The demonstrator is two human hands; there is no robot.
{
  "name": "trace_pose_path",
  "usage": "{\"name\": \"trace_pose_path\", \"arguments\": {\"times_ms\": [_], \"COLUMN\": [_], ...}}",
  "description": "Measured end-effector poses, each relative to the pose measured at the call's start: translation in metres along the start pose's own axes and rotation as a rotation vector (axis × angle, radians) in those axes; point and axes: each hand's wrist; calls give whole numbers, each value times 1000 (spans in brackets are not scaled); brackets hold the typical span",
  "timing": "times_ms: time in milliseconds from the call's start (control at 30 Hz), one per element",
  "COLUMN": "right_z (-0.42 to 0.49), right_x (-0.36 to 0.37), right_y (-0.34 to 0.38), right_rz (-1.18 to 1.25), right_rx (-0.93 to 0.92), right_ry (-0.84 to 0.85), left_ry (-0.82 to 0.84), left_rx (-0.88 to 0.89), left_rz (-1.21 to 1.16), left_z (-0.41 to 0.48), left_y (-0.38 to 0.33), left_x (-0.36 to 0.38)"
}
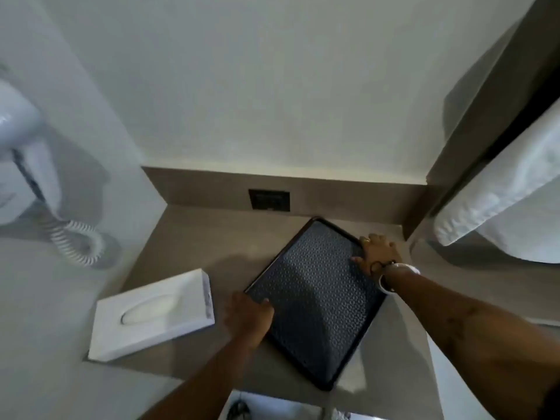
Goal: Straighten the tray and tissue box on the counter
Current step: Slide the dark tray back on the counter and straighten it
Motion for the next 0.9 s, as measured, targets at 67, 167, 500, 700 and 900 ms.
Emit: {"name": "trace_pose_path", "arguments": {"times_ms": [67,167,500,700,900], "right_z": [4,6,0,-54,-104], "right_x": [9,20,33,53,75], "right_y": [-8,-16,-30,-23,14], "right_rz": [28,48,343,672,833], "right_rx": [44,80,218,390,565], "right_ry": [34,50,-46,-51,-91], "left_ry": [40,140,59,29,96], "left_rx": [-189,-327,-207,27,169], "left_rz": [-148,-313,-468,-274,-137], "left_z": [1,0,15,57,88], "left_y": [7,17,6,-6,-4], "left_x": [13,32,37,-3,-18]}}
Point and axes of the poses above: each hand's wrist, its own z-axis towards the middle knuckle, its own x-axis out of the palm, y = z × x, and after that the axes turned 2 degrees about -z, right-handed
